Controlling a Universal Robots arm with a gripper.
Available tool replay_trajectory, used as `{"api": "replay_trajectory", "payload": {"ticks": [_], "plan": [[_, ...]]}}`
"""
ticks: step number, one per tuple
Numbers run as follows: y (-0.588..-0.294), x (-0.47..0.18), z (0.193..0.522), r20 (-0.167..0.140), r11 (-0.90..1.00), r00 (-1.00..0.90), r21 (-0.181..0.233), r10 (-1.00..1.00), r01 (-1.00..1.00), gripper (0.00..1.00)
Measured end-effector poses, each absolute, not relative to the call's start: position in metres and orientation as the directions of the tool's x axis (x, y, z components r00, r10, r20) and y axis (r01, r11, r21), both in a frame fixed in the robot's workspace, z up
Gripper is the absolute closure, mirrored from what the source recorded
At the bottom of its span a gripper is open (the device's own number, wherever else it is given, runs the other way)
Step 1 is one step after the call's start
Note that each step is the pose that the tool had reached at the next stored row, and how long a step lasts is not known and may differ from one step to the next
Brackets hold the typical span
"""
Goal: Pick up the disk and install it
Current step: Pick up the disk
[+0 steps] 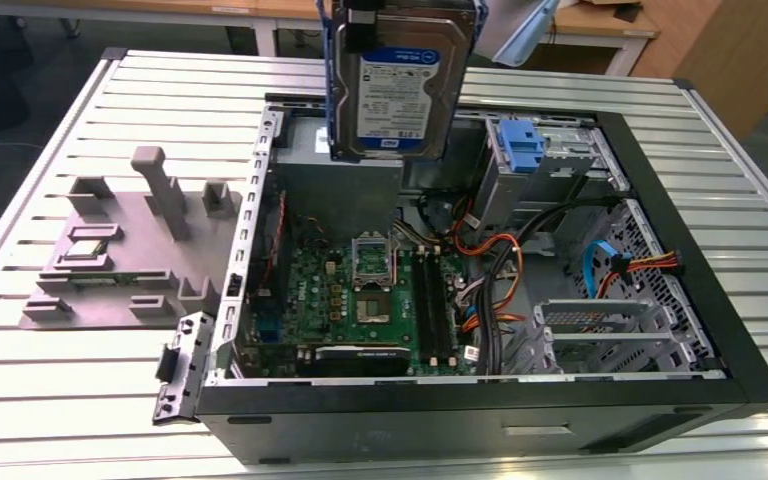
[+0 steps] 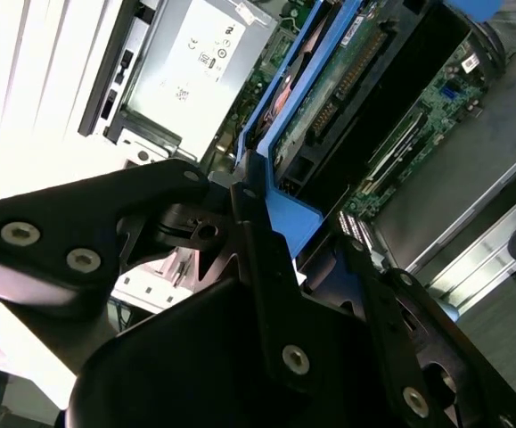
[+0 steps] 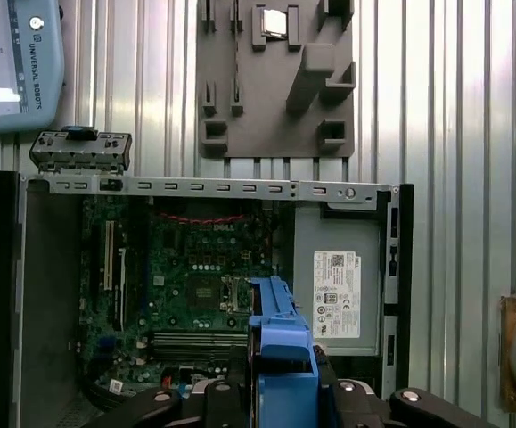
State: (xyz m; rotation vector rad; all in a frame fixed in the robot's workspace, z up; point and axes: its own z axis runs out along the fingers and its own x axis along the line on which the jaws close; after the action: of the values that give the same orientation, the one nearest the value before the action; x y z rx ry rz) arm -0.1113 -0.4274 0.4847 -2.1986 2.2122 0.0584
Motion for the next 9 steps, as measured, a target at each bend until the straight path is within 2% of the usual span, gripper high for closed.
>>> {"api": "replay_trajectory", "payload": {"ticks": [9], "plan": [[-0.4298,-0.1078,0.4826,-0.042,0.048,-0.048,0.011,-0.998,-0.999,0.64]]}}
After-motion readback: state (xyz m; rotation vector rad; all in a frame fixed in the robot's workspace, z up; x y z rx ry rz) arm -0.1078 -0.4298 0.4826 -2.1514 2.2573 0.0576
